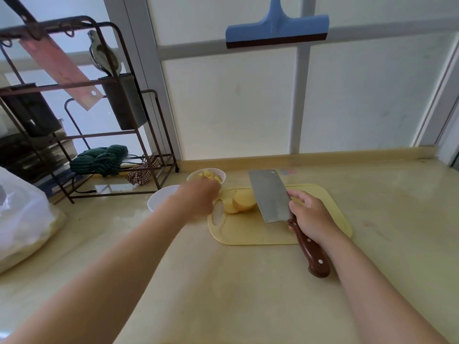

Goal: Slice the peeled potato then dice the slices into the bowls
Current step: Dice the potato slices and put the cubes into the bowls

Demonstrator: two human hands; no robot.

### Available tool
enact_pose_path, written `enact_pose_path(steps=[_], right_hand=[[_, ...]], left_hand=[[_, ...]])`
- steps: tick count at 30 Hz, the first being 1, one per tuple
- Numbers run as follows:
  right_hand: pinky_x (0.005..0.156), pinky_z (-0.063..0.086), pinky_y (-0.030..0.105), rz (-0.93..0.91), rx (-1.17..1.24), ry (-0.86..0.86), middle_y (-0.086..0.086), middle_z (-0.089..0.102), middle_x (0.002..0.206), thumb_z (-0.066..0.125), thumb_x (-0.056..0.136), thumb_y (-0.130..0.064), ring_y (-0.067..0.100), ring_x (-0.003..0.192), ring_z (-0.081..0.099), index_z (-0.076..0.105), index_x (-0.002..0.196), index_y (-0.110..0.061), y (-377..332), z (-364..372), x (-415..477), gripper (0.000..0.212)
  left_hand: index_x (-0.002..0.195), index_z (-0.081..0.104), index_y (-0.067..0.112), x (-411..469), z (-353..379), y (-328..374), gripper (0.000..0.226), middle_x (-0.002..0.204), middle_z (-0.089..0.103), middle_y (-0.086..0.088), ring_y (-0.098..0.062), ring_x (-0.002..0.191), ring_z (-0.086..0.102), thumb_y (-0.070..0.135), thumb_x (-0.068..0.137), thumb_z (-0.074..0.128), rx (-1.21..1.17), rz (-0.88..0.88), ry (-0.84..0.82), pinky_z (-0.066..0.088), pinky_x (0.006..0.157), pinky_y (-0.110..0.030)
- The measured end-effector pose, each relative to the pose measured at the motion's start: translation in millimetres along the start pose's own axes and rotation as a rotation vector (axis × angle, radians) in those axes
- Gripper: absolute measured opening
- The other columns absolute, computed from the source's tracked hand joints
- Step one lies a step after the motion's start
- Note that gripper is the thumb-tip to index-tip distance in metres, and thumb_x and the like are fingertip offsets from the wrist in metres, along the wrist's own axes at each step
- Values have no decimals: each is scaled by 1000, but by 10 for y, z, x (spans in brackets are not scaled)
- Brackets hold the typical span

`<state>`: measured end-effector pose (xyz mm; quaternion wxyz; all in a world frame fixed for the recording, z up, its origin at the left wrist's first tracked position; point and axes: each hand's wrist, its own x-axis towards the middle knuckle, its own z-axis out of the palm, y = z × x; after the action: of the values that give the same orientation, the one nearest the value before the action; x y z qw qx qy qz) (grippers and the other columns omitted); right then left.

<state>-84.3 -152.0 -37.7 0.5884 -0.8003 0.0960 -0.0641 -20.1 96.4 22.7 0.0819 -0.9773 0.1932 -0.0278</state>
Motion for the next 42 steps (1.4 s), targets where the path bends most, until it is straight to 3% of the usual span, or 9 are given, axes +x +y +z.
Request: enact_pose_path(steps=[4, 6, 12, 16, 20, 22, 27, 35, 42], right_hand=[[67, 61, 38, 2, 10, -1, 4, 74, 90, 44, 105, -14, 12, 54, 64, 61, 137, -30, 19, -5, 23, 39], [68, 61, 39, 0, 20, -12, 4, 74, 91, 44, 105, -14, 11, 54, 64, 61, 136, -30, 23, -9, 27, 39], [47, 47, 19, -1, 62, 2, 1, 70, 77, 45, 105, -12, 11, 49, 63, 61, 133, -29, 25, -51, 52, 36], [43, 43, 18, 15, 111, 17, 1, 67, 71, 46, 104, -10, 11, 45, 60, 62, 128, -27, 31, -70, 83, 34], [40, 41, 18, 35, 170, 51, 0, 64, 61, 47, 103, -7, 13, 44, 58, 64, 125, -26, 55, -110, 117, 33], [39, 41, 21, 43, 199, 56, -2, 61, 55, 47, 103, -8, 13, 43, 57, 64, 123, -26, 69, -129, 120, 32], [39, 41, 21, 63, 272, 62, 1, 58, 55, 47, 103, -9, 12, 37, 52, 64, 123, -27, 66, -157, 109, 32], [41, 42, 22, 70, 316, 34, 5, 59, 63, 46, 103, -8, 14, 42, 55, 63, 119, -27, 62, -150, 115, 29], [40, 42, 22, 63, 315, 35, 4, 61, 64, 47, 103, -9, 12, 41, 56, 63, 118, -27, 74, -153, 130, 29]], left_hand=[[101, 65, 15, 280, -106, -205, 18, 97, 65, -4, -23, 85, 59, 14, 91, 50, -317, -112, 293, 55, 77, -38], [107, 67, 14, 406, -102, -282, 20, 102, 67, -5, -23, 93, 62, 13, 94, 52, -421, -144, 333, 52, 81, -34], [118, 64, 12, 500, -41, -267, 34, 108, 67, -4, -20, 102, 60, 3, 92, 45, -563, -167, 310, 47, 87, -27], [120, 63, 19, 363, 24, -55, 28, 107, 65, 3, -15, 102, 62, 23, 92, 59, -515, -14, 167, 50, 91, -27], [140, 46, 26, 293, 128, 277, 69, 129, 56, 7, -15, 118, 54, 55, 81, 66, -409, 79, -31, 44, 99, -31], [142, 41, 26, 319, 171, 411, 76, 135, 52, 3, -19, 123, 50, 59, 79, 66, -312, 88, -53, 44, 101, -38], [148, 35, 27, 382, 163, 504, 71, 145, 48, 0, -22, 129, 48, 47, 86, 63, -309, 37, -58, 42, 102, -35], [135, 39, 27, 414, 129, 565, 60, 124, 54, -3, -21, 96, 53, 42, 84, 66, -301, -23, -35, 44, 76, -31], [141, 33, 22, 421, 48, 599, 77, 138, 46, -4, -24, 114, 52, 37, 79, 75, -392, -36, 32, 41, 80, -29]])
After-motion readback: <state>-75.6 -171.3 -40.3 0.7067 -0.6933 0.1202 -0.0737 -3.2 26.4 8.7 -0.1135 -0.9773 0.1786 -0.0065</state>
